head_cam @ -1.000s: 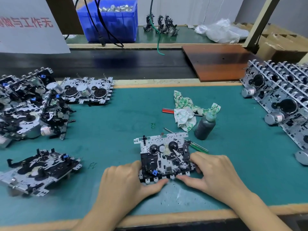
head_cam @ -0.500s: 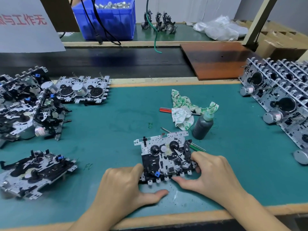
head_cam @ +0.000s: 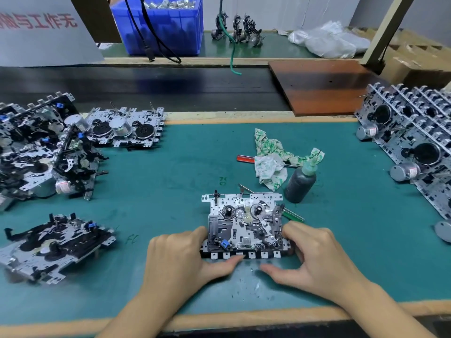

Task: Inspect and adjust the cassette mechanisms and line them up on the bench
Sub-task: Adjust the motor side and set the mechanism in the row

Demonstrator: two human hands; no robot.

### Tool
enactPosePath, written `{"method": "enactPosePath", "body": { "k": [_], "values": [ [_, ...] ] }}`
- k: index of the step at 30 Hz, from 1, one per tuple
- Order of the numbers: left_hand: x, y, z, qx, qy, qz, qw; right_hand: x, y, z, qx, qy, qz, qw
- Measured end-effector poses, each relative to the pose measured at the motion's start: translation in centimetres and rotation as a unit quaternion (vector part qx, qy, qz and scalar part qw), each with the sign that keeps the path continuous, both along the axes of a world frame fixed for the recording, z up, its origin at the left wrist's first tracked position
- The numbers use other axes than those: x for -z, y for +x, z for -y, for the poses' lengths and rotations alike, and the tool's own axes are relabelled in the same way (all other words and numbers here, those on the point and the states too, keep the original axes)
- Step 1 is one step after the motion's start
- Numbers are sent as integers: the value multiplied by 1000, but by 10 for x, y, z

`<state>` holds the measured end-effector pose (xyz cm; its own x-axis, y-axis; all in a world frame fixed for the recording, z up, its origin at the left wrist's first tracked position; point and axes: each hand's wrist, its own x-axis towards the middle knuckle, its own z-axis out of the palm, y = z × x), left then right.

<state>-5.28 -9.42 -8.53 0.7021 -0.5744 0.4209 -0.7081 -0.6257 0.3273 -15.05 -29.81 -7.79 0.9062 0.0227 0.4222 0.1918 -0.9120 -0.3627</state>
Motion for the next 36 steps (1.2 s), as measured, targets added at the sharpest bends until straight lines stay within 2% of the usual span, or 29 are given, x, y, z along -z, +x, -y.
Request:
{"method": "enactPosePath", "body": {
  "k": [5,11,15,21,24,29,32,36],
  "values": [
    [-3,6,-9,80,22,8,996,2,1,0,28,-17,-6,999],
    [0,8,-11,66,29,68,995,1,-3,5,-17,-13,-37,999],
    [-2,4,-14,77,39,44,995,6,-2,5,-2,-28,-14,1000],
    [-1,-3,-3,-23,25,50,998,6,-5,6,-6,-15,-32,999],
    [-1,1,-5,13,20,51,998,5,-4,3,13,-4,-33,999],
    [-2,5,-8,74,18,3,997,3,-2,1,37,-31,-20,999],
    [0,3,-8,109,20,28,993,3,-2,1,55,-33,-18,998],
    [-1,-2,-6,65,10,35,997,5,-3,3,43,-36,-25,998]
  ]
}}
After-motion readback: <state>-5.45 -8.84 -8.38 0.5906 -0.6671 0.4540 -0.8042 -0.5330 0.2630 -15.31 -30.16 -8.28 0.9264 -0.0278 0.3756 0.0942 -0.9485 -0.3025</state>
